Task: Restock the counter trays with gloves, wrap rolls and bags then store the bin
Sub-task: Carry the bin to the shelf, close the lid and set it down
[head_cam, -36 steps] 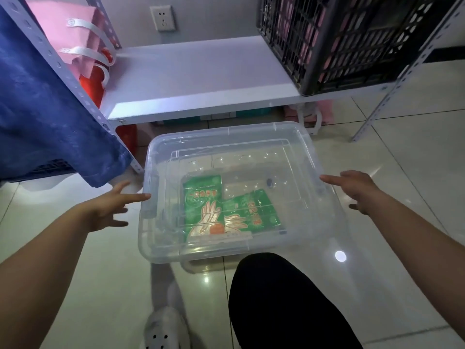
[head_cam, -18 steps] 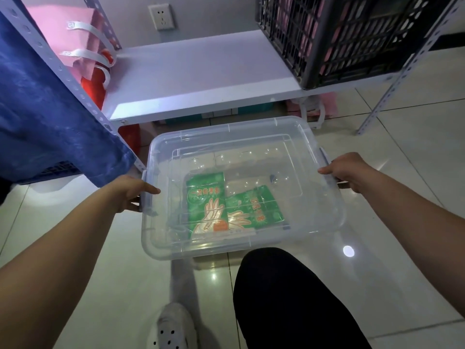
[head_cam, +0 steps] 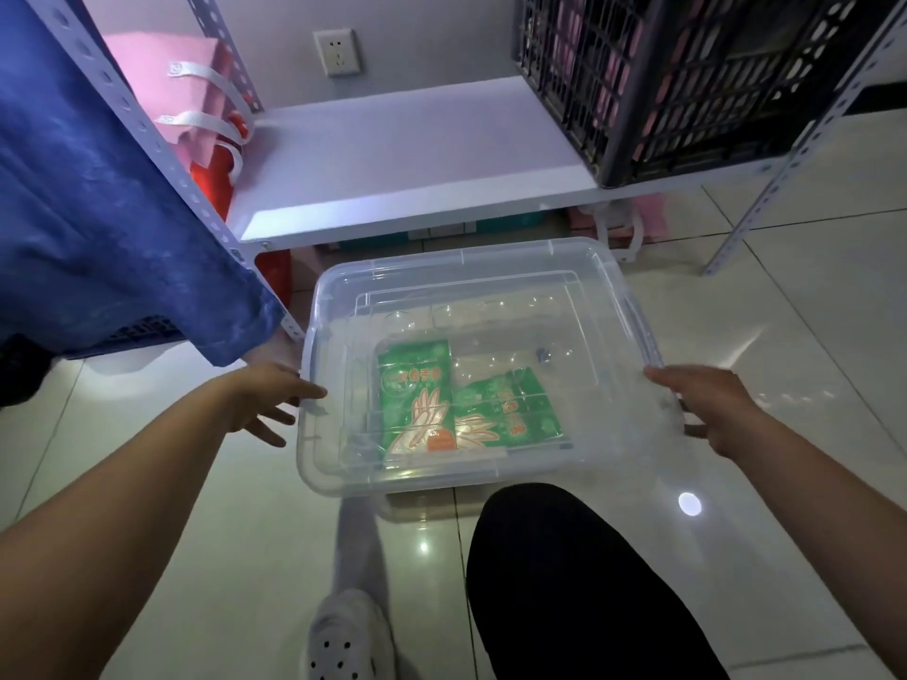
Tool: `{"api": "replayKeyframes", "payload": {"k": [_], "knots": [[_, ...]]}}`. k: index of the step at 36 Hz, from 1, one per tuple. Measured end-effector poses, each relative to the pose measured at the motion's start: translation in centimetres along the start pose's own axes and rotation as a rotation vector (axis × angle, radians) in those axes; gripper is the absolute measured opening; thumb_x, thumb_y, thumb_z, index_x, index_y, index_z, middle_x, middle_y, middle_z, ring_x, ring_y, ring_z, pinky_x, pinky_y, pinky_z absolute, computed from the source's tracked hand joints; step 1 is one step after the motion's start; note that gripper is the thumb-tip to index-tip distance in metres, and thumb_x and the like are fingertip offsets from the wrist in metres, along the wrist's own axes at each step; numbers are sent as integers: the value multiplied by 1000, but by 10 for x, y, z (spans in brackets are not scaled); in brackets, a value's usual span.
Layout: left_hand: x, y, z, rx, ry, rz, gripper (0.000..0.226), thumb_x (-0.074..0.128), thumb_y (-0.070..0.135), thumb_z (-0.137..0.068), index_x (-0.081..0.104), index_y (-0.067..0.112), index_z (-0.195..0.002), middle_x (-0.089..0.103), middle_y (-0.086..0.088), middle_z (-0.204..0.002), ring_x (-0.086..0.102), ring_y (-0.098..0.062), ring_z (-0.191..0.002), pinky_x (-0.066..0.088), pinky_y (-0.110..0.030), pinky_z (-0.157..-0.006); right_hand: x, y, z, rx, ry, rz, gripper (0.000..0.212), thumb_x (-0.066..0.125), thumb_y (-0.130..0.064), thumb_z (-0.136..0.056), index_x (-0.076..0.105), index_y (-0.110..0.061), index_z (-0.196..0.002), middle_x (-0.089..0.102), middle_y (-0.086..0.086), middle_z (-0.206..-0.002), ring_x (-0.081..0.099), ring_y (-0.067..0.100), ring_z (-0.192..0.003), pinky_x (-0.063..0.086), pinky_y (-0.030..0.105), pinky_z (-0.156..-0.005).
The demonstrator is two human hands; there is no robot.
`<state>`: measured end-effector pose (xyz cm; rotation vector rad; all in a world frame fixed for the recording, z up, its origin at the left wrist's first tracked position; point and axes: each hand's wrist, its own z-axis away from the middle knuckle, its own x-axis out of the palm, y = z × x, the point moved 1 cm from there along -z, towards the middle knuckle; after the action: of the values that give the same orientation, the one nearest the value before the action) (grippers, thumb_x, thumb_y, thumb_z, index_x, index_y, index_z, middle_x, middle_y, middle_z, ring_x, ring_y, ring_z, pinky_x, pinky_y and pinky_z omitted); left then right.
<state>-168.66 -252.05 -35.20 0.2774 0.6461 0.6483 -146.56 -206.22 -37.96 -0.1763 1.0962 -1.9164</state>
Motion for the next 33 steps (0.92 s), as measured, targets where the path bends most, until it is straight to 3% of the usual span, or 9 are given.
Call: {"api": "replayKeyframes", "payload": {"k": [4,9,11,13,15,20,24,28,33], "knots": [[3,-24,4,-72,-101,178,51,75,40,-83,61,10,-121,67,-14,-118,66,-37,-104,59,-58,-79,-4,42,25,115,-138,-156,22,78,-26,-79,70,-23,-99,68,0,-90,62,20,-82,51,39,-77],[43,-57,18,-95,-43,679,35,69,46,-84,70,17,-104,69,-6,-104,66,-26,-85,57,-38,-62,5,60,42,146,-219,-481,18,65,-19,-90,67,-29,-105,66,-1,-99,62,24,-90,50,47,-87],[73,-72,26,-99,-38,872,29,67,49,-84,69,23,-98,69,-1,-98,65,-23,-82,56,-36,-65,11,64,46,147,-218,-570,19,63,-19,-91,66,-33,-103,65,-3,-101,61,22,-91,49,46,-85],[99,-82,33,-57,-41,1071,23,70,40,-84,69,25,-101,69,2,-103,66,-23,-90,55,-41,-76,15,69,50,136,-222,-639,26,63,-16,-91,64,-37,-106,65,-5,-105,61,22,-95,48,49,-87],[112,-84,38,1,-32,1226,18,70,26,-86,69,26,-104,72,0,-102,68,-23,-89,58,-44,-72,18,70,52,132,-239,-678,33,62,-13,-91,62,-39,-111,65,-4,-111,62,25,-101,47,55,-92],[114,-73,42,151,6,1283,49,68,10,-85,61,34,-126,64,-3,-113,63,-26,-102,55,-52,-83,18,55,48,123,-285,-714,34,62,-10,-91,63,-38,-109,62,-1,-118,60,32,-108,47,63,-91],[98,-59,50,190,14,1255,42,71,16,-80,67,36,-117,68,-1,-117,60,-26,-111,50,-60,-91,16,24,47,124,-302,-718,26,65,-14,-89,63,-36,-101,54,0,-131,49,40,-120,45,65,-93],[76,-43,62,219,40,1256,47,73,19,-79,64,24,-124,68,-4,-119,63,-30,-111,54,-61,-82,14,-5,54,77,-323,-722,21,65,-14,-90,64,-33,-98,57,0,-123,49,40,-116,49,60,-90],[43,-11,101,332,95,1221,58,75,20,-74,60,20,-130,67,-11,-124,63,-35,-112,53,-65,-85,4,-42,79,-46,-352,-721,16,66,-13,-88,64,-29,-91,58,2,-119,52,37,-112,54,57,-85]]}}
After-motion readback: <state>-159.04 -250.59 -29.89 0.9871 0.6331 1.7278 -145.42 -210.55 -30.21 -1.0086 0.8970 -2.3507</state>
